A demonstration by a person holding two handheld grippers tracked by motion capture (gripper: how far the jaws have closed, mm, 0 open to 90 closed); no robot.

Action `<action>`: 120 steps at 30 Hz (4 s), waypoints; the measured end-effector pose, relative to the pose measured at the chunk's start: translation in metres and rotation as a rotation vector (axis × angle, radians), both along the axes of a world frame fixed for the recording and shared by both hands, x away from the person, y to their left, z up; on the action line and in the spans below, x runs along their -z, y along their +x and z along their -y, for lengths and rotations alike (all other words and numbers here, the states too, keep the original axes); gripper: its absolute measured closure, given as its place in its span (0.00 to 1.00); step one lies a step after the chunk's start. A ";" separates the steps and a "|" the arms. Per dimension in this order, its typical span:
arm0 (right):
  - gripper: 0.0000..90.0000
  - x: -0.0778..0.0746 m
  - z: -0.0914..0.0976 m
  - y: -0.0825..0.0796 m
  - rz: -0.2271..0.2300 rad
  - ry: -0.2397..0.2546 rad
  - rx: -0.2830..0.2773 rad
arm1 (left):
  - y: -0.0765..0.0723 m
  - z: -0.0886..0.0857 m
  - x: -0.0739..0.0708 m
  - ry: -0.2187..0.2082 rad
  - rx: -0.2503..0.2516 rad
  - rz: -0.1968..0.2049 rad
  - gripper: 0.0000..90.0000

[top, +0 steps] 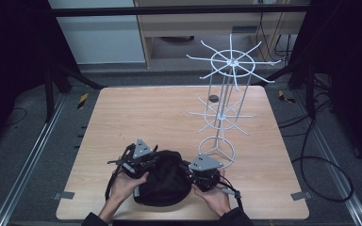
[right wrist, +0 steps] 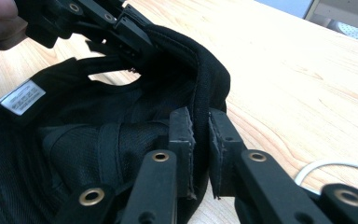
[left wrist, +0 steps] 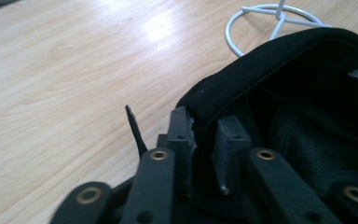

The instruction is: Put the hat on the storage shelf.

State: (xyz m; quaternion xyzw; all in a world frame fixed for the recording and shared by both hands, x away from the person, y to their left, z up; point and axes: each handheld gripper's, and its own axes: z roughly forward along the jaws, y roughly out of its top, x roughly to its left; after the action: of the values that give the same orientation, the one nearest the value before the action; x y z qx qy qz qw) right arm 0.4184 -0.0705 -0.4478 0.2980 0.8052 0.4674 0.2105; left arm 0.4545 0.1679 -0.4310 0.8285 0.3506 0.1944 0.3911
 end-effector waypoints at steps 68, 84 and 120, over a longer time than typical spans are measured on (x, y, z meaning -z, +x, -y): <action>0.46 0.011 0.009 -0.011 -0.078 0.098 -0.207 | -0.077 -0.062 -0.014 -0.199 0.004 0.122 0.93; 0.61 -0.005 0.008 -0.022 -0.129 0.171 -0.261 | -0.083 -0.068 0.006 -0.112 -0.012 0.057 0.93; 0.58 0.014 0.033 -0.008 -0.130 0.088 -0.061 | -0.040 -0.147 0.000 -0.154 -0.294 0.025 0.55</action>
State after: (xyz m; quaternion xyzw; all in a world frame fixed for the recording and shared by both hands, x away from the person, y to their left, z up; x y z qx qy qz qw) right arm 0.4103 -0.1040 -0.4614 0.3118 0.8046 0.4883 0.1303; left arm 0.4149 0.3153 -0.4310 0.7333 0.4770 0.2320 0.4253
